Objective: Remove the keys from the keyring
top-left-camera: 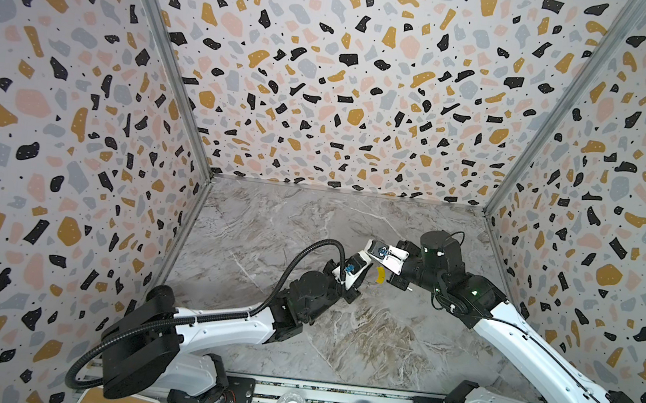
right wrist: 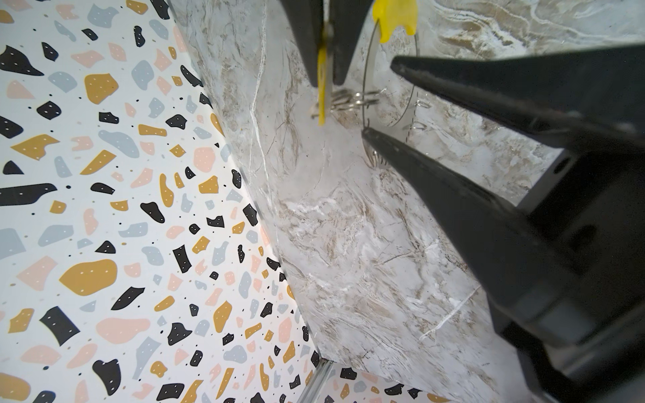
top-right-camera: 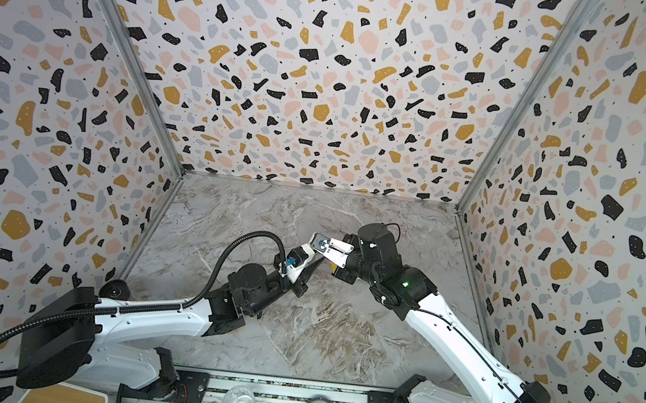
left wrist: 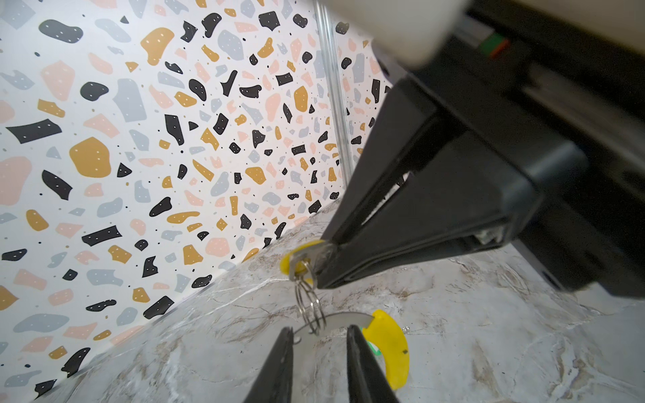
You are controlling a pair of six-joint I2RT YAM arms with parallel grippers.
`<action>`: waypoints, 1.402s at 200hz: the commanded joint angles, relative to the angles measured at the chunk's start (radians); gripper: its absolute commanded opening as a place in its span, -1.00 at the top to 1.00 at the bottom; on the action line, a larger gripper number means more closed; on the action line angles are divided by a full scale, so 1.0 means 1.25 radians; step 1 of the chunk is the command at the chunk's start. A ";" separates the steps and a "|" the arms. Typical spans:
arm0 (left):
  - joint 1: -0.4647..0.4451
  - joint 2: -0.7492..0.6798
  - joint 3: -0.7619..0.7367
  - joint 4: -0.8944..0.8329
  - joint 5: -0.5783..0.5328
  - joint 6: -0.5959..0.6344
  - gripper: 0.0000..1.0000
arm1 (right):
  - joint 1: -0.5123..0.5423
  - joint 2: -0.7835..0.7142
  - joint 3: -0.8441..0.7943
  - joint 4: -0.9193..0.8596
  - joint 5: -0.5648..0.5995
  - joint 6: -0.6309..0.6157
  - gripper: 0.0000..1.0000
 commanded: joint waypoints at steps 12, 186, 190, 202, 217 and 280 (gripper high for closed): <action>-0.003 -0.007 -0.004 0.075 -0.022 -0.017 0.49 | 0.004 -0.003 0.032 -0.003 -0.032 0.002 1.00; -0.004 -0.019 0.000 0.044 0.019 0.014 1.00 | 0.007 -0.017 0.036 -0.014 -0.003 -0.014 1.00; -0.004 -0.021 0.000 0.042 0.019 0.016 1.00 | 0.007 -0.017 0.036 -0.015 -0.003 -0.015 1.00; -0.004 -0.026 -0.001 0.038 0.029 0.025 1.00 | 0.005 -0.019 0.032 -0.017 0.006 -0.020 1.00; -0.002 -0.034 0.001 0.029 0.043 0.034 1.00 | 0.000 -0.023 0.026 -0.019 0.010 -0.023 1.00; 0.012 -0.070 -0.009 0.014 0.101 0.056 1.00 | -0.040 -0.051 -0.015 -0.009 -0.015 -0.017 1.00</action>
